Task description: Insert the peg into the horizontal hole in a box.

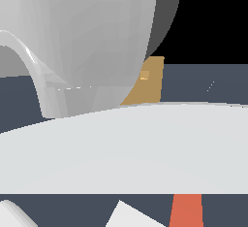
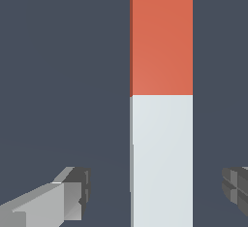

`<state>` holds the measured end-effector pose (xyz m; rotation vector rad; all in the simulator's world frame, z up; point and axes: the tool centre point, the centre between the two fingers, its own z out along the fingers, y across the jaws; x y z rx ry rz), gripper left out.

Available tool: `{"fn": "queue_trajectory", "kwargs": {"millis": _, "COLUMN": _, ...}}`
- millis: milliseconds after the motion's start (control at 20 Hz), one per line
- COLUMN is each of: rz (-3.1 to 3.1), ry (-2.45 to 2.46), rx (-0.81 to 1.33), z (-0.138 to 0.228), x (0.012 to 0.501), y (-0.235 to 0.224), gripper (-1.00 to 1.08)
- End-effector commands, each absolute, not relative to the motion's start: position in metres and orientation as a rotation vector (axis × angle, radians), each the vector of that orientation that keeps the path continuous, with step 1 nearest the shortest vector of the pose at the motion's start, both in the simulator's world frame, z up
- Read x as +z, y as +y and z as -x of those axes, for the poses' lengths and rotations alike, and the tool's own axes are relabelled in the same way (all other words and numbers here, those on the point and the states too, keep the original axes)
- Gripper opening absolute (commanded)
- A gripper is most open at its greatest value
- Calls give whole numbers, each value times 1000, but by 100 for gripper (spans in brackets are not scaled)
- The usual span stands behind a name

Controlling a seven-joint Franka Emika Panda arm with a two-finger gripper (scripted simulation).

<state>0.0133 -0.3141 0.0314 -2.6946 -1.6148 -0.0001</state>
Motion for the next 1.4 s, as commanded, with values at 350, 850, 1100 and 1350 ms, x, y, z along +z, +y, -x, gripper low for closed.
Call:
{"fn": "queue_trajectory", "kwargs": {"millis": 350, "rz": 2694, "ry": -1616, "rx": 0, "z": -14, "x": 16, "y": -314, "gripper": -100}}
{"fn": "queue_trajectory", "kwargs": {"millis": 850, "rz": 2693, "ry": -1616, "rx": 0, "z": -14, "x": 16, "y": -314, "gripper": -100}}
{"fn": "queue_trajectory", "kwargs": {"millis": 1100, "rz": 2670, "ry": -1655, "rx": 1, "z": -24, "x": 21, "y": -301, "gripper": -100}}
{"fn": "queue_trajectory", "kwargs": {"millis": 1350, "rz": 2595, "ry": -1772, "rx": 2, "z": -53, "x": 36, "y": -262, "gripper": -100}}
